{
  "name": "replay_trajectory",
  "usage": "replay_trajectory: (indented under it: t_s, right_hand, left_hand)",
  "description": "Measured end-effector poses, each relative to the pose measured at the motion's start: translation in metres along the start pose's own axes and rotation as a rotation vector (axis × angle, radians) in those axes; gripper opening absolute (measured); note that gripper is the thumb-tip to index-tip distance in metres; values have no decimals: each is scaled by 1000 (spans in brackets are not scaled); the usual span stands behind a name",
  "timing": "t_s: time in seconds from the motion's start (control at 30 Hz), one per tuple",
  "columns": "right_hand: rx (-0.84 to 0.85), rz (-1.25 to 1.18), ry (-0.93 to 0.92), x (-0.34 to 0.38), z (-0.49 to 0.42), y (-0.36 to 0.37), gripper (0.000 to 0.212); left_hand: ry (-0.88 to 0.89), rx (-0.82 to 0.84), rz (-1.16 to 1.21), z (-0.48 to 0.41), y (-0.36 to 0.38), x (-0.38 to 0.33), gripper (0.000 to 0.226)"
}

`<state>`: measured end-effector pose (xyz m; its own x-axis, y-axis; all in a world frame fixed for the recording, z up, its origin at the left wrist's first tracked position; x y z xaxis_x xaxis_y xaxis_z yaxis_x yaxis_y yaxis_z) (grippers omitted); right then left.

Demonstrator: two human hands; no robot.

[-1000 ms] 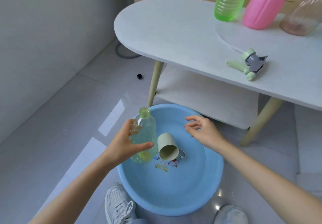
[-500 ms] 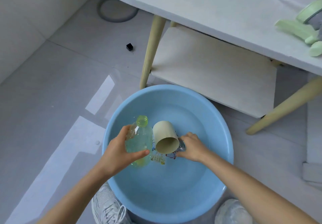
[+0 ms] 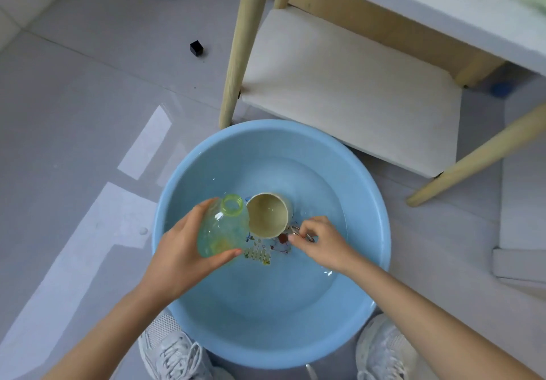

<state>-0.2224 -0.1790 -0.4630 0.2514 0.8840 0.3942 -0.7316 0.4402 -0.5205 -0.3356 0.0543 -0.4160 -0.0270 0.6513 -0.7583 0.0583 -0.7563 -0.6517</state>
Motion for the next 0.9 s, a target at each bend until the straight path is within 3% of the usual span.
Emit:
replay_trajectory:
  t_s: [0.1,0.17,0.27,0.4,0.5,0.73,0.9]
  right_hand:
    - [166,-283,155,0,6,-2,36]
    - [174,-320,179,1,8,-5,37]
    - [-96,-69,10,7,14,-12,39]
    - [-463,245,-416,10,23,-15,27]
    - [-620,430,-554,8,21,-17,19]
    - [-687,413,-473,7,13,-19,19]
    - [-572,64,-253,4,10,-25,21]
  left_hand:
    - [13,-11,-25,5,0,4,87]
    - [13,-14,-38,7,2,4,88]
    - [-1,-14,-42,9,4,4,89]
    - [-8,-18,-45,14,6,4,89]
    - [-14,-15,-49,15,7,2,89]
    - [-10,-20,-65,11,7,4,89]
    - [3,-8,-81,7,10,4,88]
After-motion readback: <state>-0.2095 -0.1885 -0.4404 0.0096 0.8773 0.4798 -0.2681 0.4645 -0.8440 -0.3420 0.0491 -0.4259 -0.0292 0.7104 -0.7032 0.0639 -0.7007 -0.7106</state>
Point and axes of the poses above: each hand's wrist, its own z-axis away from the middle knuckle, its own y-axis out of the palm, x = y × z, the point moved 2 cm from there along -z, towards the middle knuckle, and after that the axes turned 15 degrees about y, right-handed, at the moved point
